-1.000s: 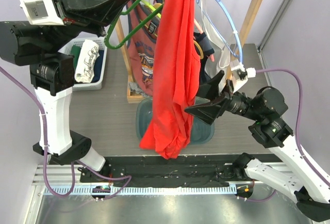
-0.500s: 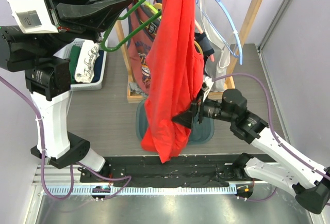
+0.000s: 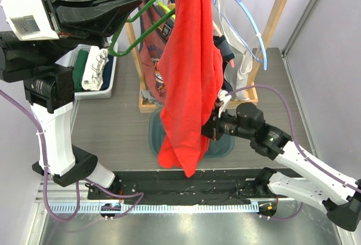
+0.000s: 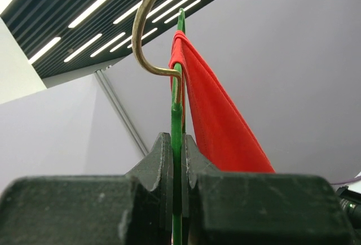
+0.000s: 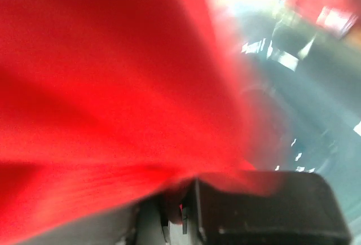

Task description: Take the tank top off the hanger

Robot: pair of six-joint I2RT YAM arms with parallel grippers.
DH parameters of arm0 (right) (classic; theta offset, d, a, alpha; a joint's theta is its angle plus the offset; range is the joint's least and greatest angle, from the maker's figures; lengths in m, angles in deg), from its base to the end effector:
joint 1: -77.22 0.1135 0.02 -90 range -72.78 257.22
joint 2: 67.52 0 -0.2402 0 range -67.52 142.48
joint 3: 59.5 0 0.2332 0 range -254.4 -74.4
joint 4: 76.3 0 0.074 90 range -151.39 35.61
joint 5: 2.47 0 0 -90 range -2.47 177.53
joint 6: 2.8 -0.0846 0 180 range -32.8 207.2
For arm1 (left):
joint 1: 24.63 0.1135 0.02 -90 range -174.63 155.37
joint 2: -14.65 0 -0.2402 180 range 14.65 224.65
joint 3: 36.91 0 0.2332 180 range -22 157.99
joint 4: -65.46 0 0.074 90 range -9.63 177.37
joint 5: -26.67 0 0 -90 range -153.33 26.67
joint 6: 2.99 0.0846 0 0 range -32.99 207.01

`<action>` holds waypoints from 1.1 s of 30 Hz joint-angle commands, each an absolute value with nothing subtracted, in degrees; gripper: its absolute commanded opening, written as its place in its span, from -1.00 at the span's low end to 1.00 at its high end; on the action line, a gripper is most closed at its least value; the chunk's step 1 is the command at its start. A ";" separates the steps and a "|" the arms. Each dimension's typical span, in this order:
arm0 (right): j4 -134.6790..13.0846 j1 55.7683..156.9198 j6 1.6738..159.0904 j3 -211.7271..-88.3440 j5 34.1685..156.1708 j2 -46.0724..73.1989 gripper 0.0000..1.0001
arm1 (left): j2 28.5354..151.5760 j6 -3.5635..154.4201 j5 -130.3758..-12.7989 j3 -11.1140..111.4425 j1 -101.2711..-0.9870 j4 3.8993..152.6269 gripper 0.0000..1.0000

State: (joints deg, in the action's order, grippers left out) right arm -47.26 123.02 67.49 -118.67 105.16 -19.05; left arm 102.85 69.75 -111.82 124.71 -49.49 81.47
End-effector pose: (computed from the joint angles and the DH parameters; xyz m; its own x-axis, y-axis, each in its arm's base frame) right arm 0.1466 0.1875 0.2880 -0.5045 -0.0578 -0.8615 -0.7579 0.5075 0.4098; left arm 0.1086 -0.1201 0.6867 0.5388 -0.4664 -0.7016 0.8424 0.3072 0.4427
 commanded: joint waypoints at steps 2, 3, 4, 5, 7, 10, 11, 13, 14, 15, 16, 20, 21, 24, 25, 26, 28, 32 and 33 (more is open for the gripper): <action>-50.23 123.27 71.20 -135.97 99.22 -18.92 -0.98 | 100.17 71.19 -109.47 124.42 -49.68 79.22 -1.00; -50.32 123.27 71.11 -137.84 99.13 -18.57 -0.98 | 100.08 71.19 -109.38 124.42 -49.68 79.31 -1.00; -50.41 123.18 71.03 -139.34 99.04 -17.87 -0.98 | 99.91 71.36 -109.38 124.33 -49.68 79.40 -1.00; -50.41 123.27 71.11 -141.53 98.96 -17.69 -0.98 | 99.82 71.54 -109.38 124.25 -49.68 79.57 -1.00; -50.06 123.27 71.64 -143.04 97.29 -17.51 -0.98 | 99.29 71.80 -109.47 123.90 -49.68 79.92 -1.00; -48.65 123.27 72.25 -141.47 94.48 -17.77 -0.98 | 98.50 72.15 -109.56 122.93 -49.77 80.28 -1.00; -48.39 123.18 72.26 -140.77 94.12 -17.86 -0.98 | 98.32 72.33 -109.64 122.58 -49.68 80.28 -1.00; -47.95 123.27 71.73 -137.97 93.16 -18.47 -0.98 | 97.18 72.42 -109.82 120.48 -49.68 82.11 -1.00; -47.95 123.18 71.38 -136.90 92.63 -18.74 -0.98 | 96.40 72.42 -109.82 119.33 -49.68 82.56 -1.00; -47.86 123.27 71.03 -135.93 92.28 -18.91 -0.98 | 95.60 72.59 -109.82 115.84 -49.68 83.17 -1.00; -47.94 123.18 70.33 -133.92 91.75 -19.35 -0.98 | 93.33 73.12 -109.82 113.46 -49.68 84.40 -1.00; -48.30 123.27 68.65 -129.52 91.13 -20.93 -0.98 | 87.00 77.59 -109.12 97.84 -49.77 90.20 -1.00; -48.38 123.10 68.30 -128.90 90.96 -21.20 -0.98 | 85.50 78.30 -108.68 95.18 -49.68 91.08 -1.00; -48.03 123.27 68.21 -127.58 90.26 -21.64 -0.98 | 81.36 81.20 -107.19 86.84 -49.77 93.20 -1.00; -48.12 123.10 68.30 -126.97 89.82 -21.81 -0.98 | 80.75 81.82 -107.01 85.59 -49.68 94.50 -1.00; -48.21 123.18 68.74 -126.61 87.90 -21.90 -0.98 | 80.05 83.21 -107.01 84.62 -49.68 95.47 -1.00; -47.95 123.27 69.44 -126.00 84.03 -22.08 -0.98 | 79.69 84.71 -106.31 82.68 -49.68 97.84 -1.00; -48.91 123.27 71.02 -124.24 76.90 -22.17 -0.97 | 80.21 89.20 -105.08 82.93 -49.68 103.38 -1.00; -49.00 123.18 71.11 -123.80 75.41 -22.08 -0.98 | 80.56 90.51 -104.90 83.11 -49.68 104.61 -1.00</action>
State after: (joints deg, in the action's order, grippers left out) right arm -43.98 123.02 69.63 -124.92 83.91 -20.97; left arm 81.61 84.53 -107.16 81.54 -49.51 101.71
